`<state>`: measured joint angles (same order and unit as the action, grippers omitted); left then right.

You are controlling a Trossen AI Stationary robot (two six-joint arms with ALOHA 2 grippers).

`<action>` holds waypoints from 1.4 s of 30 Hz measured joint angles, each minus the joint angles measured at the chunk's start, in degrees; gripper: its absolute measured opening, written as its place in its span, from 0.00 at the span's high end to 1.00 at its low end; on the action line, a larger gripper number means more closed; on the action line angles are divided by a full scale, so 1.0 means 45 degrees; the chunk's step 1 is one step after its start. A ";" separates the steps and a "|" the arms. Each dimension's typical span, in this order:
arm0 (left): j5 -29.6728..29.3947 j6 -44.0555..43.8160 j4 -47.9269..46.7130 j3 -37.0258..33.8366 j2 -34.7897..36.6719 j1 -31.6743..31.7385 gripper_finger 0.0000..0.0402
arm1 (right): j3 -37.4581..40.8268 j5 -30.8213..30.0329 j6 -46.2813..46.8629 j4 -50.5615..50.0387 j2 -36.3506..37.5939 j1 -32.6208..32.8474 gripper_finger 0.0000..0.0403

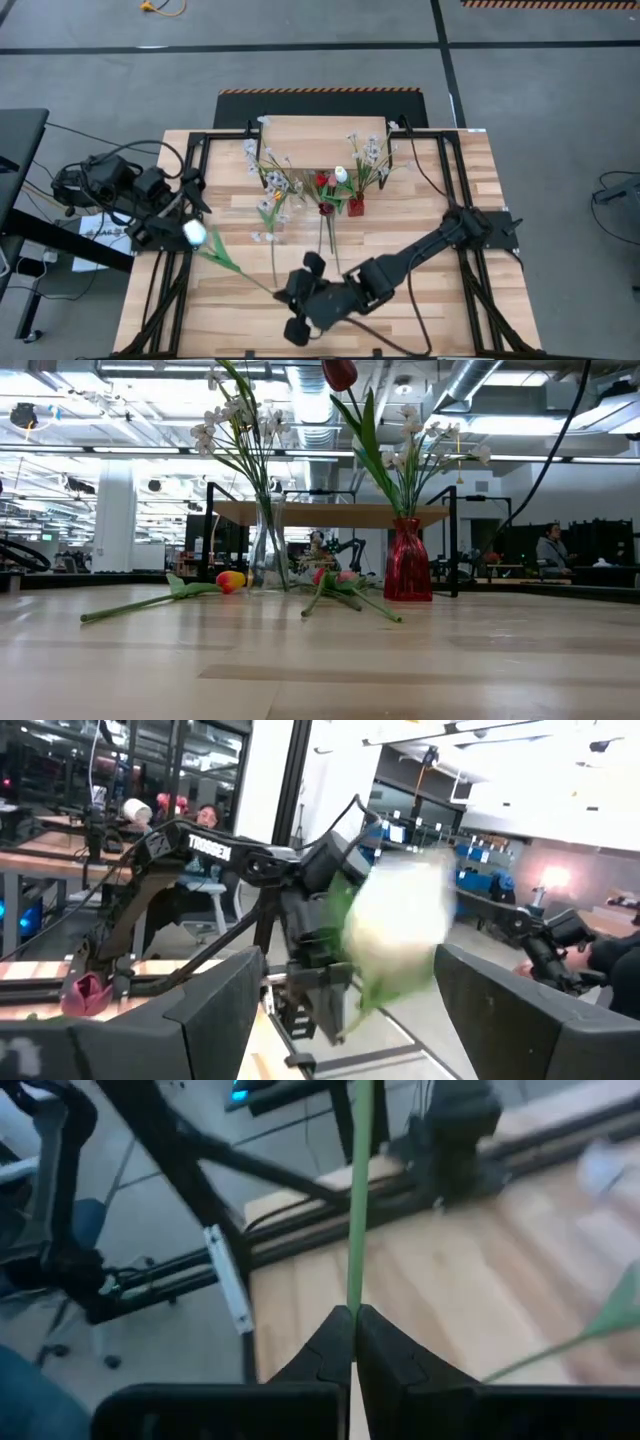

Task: Pick and place flowers into a vace then onto a shelf
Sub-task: Put the blue flower into the transparent vase

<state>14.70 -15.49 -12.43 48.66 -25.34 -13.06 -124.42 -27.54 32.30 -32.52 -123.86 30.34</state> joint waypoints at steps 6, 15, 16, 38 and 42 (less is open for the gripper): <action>-0.0005 -0.0334 0.0078 0.0000 0.0000 -0.0005 0.29 | 0.0000 0.0066 -0.1928 0.0629 0.0178 -0.0646 1.00; 0.0086 -0.0616 0.0304 0.0000 -0.0569 -0.0005 0.29 | 0.0000 0.0472 -0.3605 0.1623 0.0196 -0.1585 1.00; 0.0225 -0.0621 0.0473 0.0000 -0.0682 -0.0005 0.29 | 0.0000 0.0479 -0.3628 0.1668 0.0196 -0.1692 1.00; 0.0870 -0.0621 0.1905 0.0000 -0.2059 -0.0005 0.41 | 0.0000 0.1149 -0.4281 0.2668 0.0206 -0.2656 1.00; 0.0792 -0.0576 0.2171 0.0000 -0.2030 -0.0005 0.54 | 0.0000 0.1149 -0.4281 0.2668 0.0206 -0.2616 1.00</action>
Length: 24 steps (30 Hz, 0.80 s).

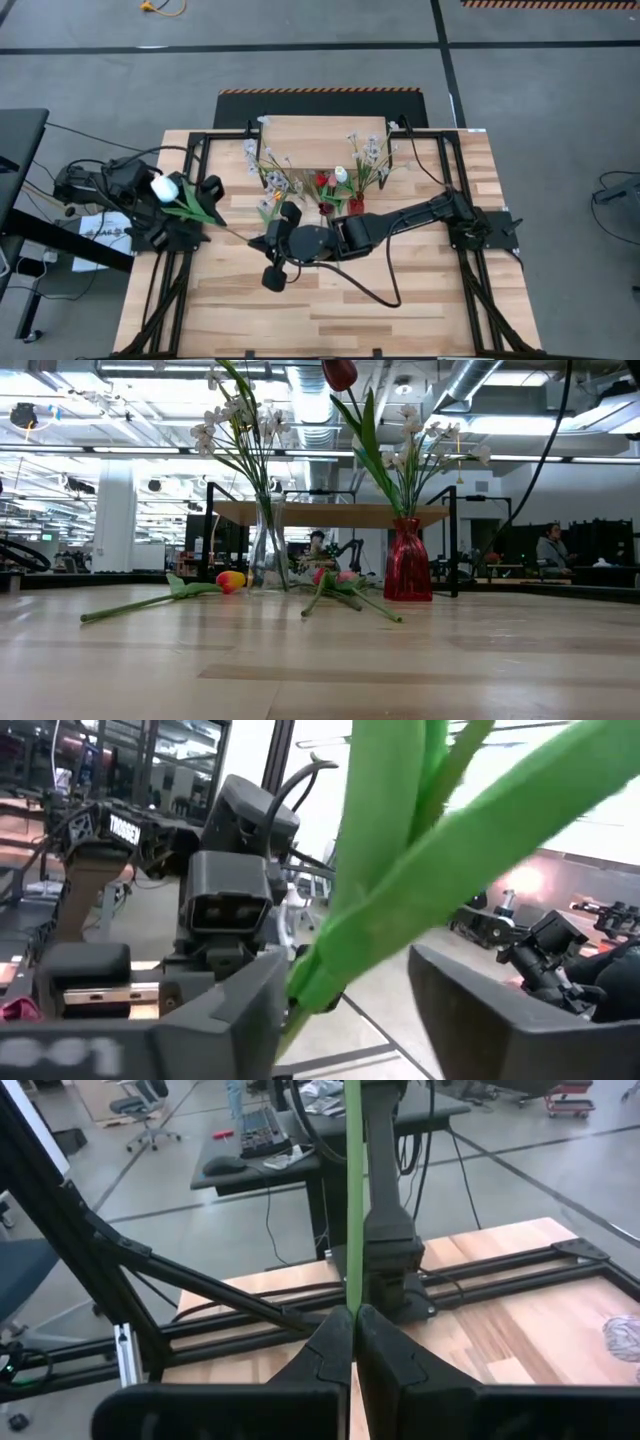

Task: Pick and place flowers into a vace then onto a shelf
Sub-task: Put the blue flower into the transparent vase

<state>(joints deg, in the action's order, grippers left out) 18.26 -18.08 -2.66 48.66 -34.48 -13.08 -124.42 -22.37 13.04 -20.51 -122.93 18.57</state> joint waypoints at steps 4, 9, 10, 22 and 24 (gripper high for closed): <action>0.0198 0.0220 -0.0053 0.0000 -0.0005 0.0000 0.72 | 0.0000 0.0010 0.0046 -0.0002 0.0000 0.0055 1.00; 0.0162 0.0670 -0.0092 0.0000 -0.0010 0.0000 0.97 | 0.0000 0.0082 0.0092 -0.0039 0.0000 0.0079 1.00; 0.0108 0.0756 -0.0092 0.0000 -0.0010 0.0000 0.97 | 0.0000 0.0092 0.0092 -0.0039 0.0000 0.0082 1.00; -0.0117 0.0903 -0.0098 0.0000 0.0000 0.0000 1.00 | 0.0000 -0.0011 0.0437 -0.0007 0.0000 0.0276 0.85; -0.0112 0.0908 -0.0097 0.0000 0.0000 -0.0005 1.00 | -0.0001 -0.0036 0.0438 -0.0010 0.0000 0.0367 0.81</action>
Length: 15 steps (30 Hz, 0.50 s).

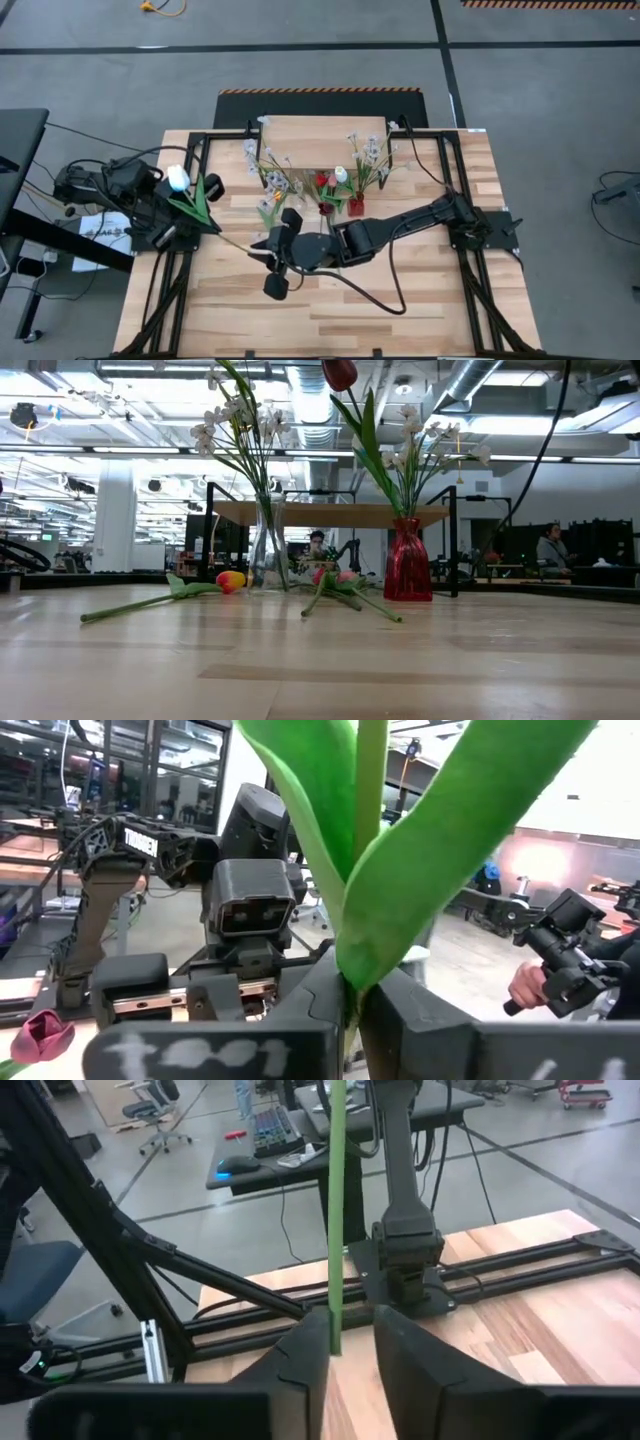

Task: Pick and place flowers into a vace then onto a shelf
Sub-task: Put the blue flower into the transparent vase

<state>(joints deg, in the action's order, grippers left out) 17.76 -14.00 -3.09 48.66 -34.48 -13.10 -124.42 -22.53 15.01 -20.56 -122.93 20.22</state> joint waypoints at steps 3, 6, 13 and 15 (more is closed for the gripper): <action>-0.0040 0.0003 -0.0048 0.0021 0.0000 0.0000 1.00 | -0.0335 -0.0010 -0.0055 -0.0348 -0.0015 0.0206 0.76; -0.0443 0.0343 -0.0685 0.0389 -0.0005 -0.0001 1.00 | -0.0830 -0.0010 -0.0451 -0.0595 -0.0005 0.0436 0.72; -0.2028 0.1637 -0.2469 0.1686 -0.0277 0.0000 1.00 | -0.2360 -0.0050 -0.1347 -0.2838 0.0184 0.0861 0.70; -0.2430 0.1982 -0.2771 0.1882 -0.0536 0.0000 1.00 | -0.2094 -0.0069 -0.1345 -0.3703 0.0724 0.0882 0.71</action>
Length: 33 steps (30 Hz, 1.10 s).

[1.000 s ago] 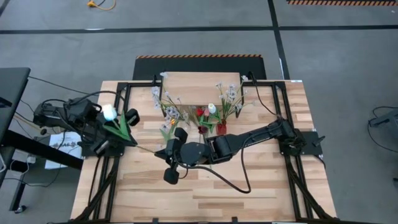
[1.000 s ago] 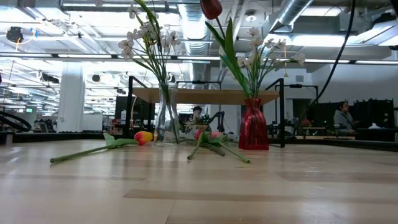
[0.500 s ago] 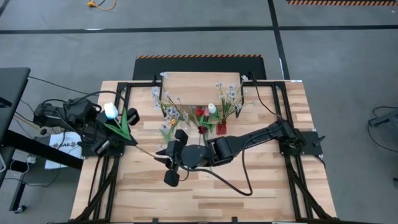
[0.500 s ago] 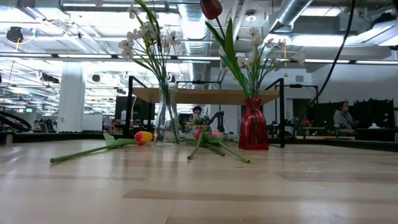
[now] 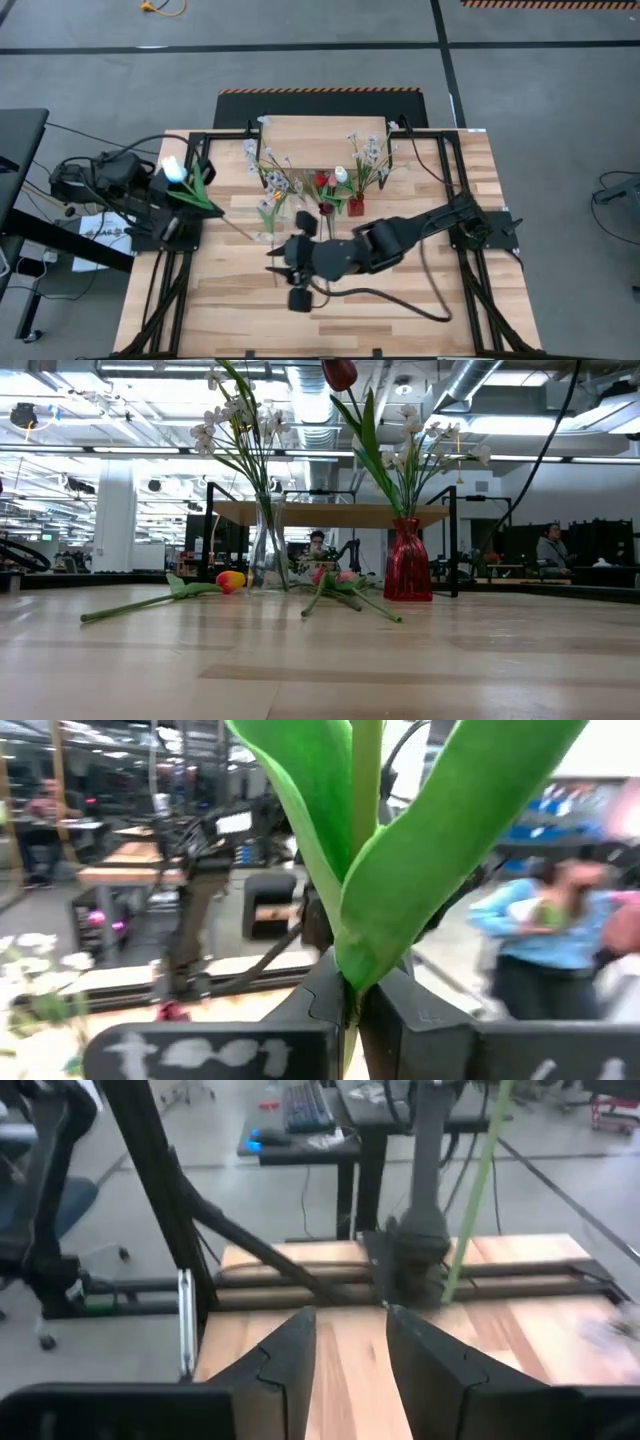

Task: Pick and place flowers into a vace then onto a shelf
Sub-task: Put the blue flower into the transparent vase

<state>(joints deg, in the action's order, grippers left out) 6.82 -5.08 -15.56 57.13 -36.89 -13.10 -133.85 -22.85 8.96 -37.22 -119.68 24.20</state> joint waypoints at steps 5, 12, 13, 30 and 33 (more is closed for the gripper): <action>-0.1058 0.0931 0.0466 0.0076 -0.1007 0.0094 1.00 | -0.0033 -0.0010 0.0152 -0.2290 0.1393 -0.0056 0.74; -0.0853 0.1787 0.2236 0.0071 -0.2576 0.1978 1.00 | -0.0023 -0.0022 -0.0636 -0.4967 0.3385 0.0020 0.75; -0.0581 0.1785 0.2335 0.0066 -0.2772 0.2419 1.00 | -0.0023 -0.0051 -0.0657 -0.5535 0.3680 0.0071 0.75; 0.1658 0.3679 -0.2521 0.4486 -0.5816 0.5356 1.00 | -0.0013 -0.0342 -0.0671 -0.9249 0.5571 0.0454 0.75; 0.1933 0.3955 -0.2937 0.4486 -0.6118 0.5769 1.00 | -0.0013 -0.0571 -0.0552 -0.9466 0.5536 0.0454 0.75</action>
<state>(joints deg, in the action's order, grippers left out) 15.52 12.72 -28.78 77.32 -64.42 12.86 -133.91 -25.41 6.47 -79.82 -94.76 26.24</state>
